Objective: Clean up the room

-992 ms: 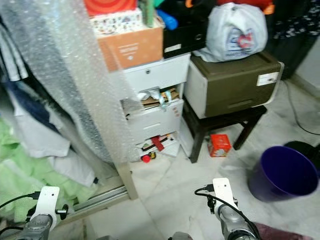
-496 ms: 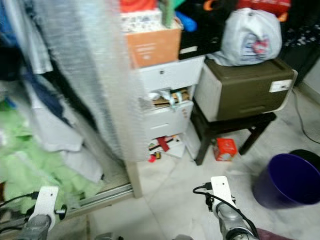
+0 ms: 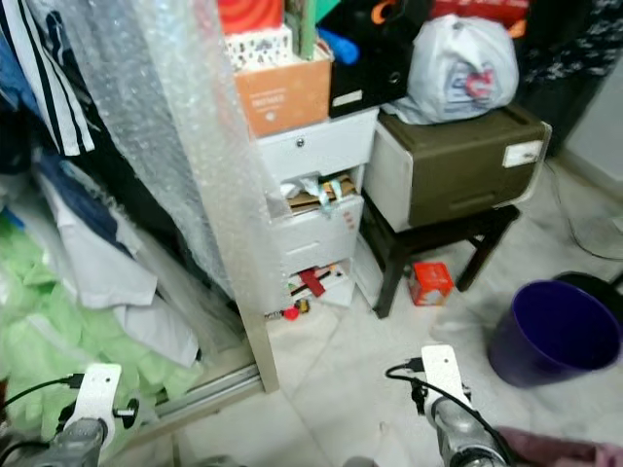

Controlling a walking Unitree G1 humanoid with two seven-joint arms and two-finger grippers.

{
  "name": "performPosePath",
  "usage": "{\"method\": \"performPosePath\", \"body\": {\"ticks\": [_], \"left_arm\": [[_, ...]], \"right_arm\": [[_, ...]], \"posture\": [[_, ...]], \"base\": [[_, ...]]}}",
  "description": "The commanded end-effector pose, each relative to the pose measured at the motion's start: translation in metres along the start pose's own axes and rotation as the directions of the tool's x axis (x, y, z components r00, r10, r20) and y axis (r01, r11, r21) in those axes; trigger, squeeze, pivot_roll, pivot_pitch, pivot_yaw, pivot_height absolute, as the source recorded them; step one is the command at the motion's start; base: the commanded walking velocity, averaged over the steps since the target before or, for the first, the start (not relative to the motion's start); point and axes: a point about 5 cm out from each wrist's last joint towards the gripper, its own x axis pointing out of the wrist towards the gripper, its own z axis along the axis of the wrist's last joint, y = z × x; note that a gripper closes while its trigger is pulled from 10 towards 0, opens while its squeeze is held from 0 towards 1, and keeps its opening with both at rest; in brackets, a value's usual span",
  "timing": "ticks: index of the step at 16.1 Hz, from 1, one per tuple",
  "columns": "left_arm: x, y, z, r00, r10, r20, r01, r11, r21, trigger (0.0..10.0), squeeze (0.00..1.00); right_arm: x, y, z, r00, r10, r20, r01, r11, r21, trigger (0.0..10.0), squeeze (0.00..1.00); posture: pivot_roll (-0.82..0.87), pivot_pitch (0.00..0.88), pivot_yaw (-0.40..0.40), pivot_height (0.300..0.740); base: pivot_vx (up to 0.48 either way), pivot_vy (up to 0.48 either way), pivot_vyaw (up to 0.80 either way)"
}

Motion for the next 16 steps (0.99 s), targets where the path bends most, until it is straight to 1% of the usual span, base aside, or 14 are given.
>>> {"method": "performPosePath", "body": {"ticks": [1, 6, 8, 9, 11, 12, 13, 16], "left_arm": [[-0.0001, 0.0075, -0.0009, 1.000, 0.018, -0.001, -0.018, 1.000, 0.019, 10.0, 0.00], [-0.0002, 0.0080, -0.0020, 1.000, 0.021, -0.008, -0.021, 1.000, 0.014, 10.0, 0.00], [-0.0002, 0.0080, -0.0009, 1.000, 0.020, 0.004, -0.020, 0.999, 0.029, 10.0, 0.00], [-0.0002, 0.0095, -0.0007, 0.999, 0.037, 0.005, -0.037, 0.998, 0.046, 10.0, 0.00], [-0.0001, 0.0096, -0.0005, 0.999, 0.042, 0.001, -0.042, 0.998, 0.050, 10.0, 0.00], [0.0000, 0.0099, -0.0006, 0.999, 0.050, -0.002, -0.050, 0.997, 0.056, 10.0, 0.00], [-0.0001, 0.0101, -0.0012, 0.998, 0.056, -0.007, -0.056, 0.997, 0.056, 10.0, 0.00], [-0.0005, 0.0106, -0.0035, 0.997, 0.069, -0.019, -0.068, 0.997, 0.046, 10.0, 0.00]], "right_arm": [[0.0007, 0.0096, 0.0035, 1.000, 0.021, 0.017, -0.021, 1.000, 0.003, 10.0, 0.00], [0.0006, 0.0121, 0.0042, 0.999, 0.029, 0.025, -0.029, 1.000, -0.003, 10.0, 0.00], [0.0005, 0.0128, 0.0039, 0.999, 0.031, 0.026, -0.030, 1.000, -0.004, 10.0, 0.00], [0.0007, 0.0121, 0.0047, 0.999, 0.030, 0.027, -0.030, 1.000, -0.001, 10.0, 0.00], [0.0009, 0.0089, 0.0053, 0.999, 0.027, 0.024, -0.026, 1.000, -0.010, 10.0, 0.00], [0.0009, 0.0073, 0.0053, 0.999, 0.034, 0.024, -0.033, 0.999, -0.041, 10.0, 0.00], [0.0008, 0.0073, 0.0054, 0.999, 0.045, 0.025, -0.043, 0.996, -0.076, 10.0, 0.00], [0.0008, 0.0074, 0.0054, 0.998, 0.049, 0.025, -0.046, 0.995, -0.085, 10.0, 0.00]], "posture": [[-0.04, 0.000, 0.036, 0.740], [-0.05, 0.000, 0.036, 0.740], [-0.04, 0.000, 0.037, 0.740], [-0.05, 0.000, 0.040, 0.740], [-0.05, 0.000, 0.038, 0.740], [-0.04, 0.000, 0.033, 0.740], [-0.04, 0.000, 0.030, 0.740], [-0.04, 0.000, 0.026, 0.740]], "base": [[0.000, 0.458, 0.00], [0.000, 0.458, 0.00], [0.000, 0.458, 0.00], [0.000, 0.000, 0.00], [0.000, 0.000, 0.00], [0.000, 0.000, 0.00], [0.000, 0.000, 0.80], [0.000, 0.000, 0.80]]}}
